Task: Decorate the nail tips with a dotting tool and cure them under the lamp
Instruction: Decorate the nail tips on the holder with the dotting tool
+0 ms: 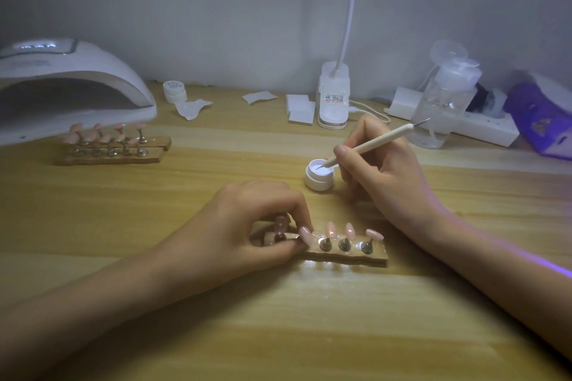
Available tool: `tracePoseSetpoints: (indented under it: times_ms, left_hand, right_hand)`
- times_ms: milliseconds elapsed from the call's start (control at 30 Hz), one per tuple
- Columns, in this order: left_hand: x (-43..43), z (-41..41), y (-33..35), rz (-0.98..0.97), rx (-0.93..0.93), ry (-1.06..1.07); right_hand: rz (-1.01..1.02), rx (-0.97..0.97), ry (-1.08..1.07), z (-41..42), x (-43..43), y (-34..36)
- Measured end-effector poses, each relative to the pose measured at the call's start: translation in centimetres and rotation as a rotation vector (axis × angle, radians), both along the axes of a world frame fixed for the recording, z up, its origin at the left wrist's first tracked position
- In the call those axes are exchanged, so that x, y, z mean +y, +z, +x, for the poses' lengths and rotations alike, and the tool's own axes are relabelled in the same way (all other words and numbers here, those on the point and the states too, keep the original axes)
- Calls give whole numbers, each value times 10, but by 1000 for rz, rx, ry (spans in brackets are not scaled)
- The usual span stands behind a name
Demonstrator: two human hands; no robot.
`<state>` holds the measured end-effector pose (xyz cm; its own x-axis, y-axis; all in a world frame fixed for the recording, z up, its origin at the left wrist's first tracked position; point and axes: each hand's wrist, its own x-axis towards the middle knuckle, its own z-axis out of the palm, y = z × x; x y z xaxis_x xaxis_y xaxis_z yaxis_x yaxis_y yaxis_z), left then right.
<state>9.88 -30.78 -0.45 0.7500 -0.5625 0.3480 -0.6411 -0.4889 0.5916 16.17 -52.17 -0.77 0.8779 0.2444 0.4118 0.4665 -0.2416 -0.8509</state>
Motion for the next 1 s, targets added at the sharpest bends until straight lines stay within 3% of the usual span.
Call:
tracePoseSetpoints:
  times_ms: [67,467,1000]
  left_hand:
    - [0,-1,0,38,-71,-3]
    - [0,-6,-1,5,-39,27]
    - [8,-9,0,-5,-21,114]
  right_hand:
    - [5,38,10,1,0,-2]
    - [54,94,35,0,0,0]
    - [270,33,42,0,-3,4]
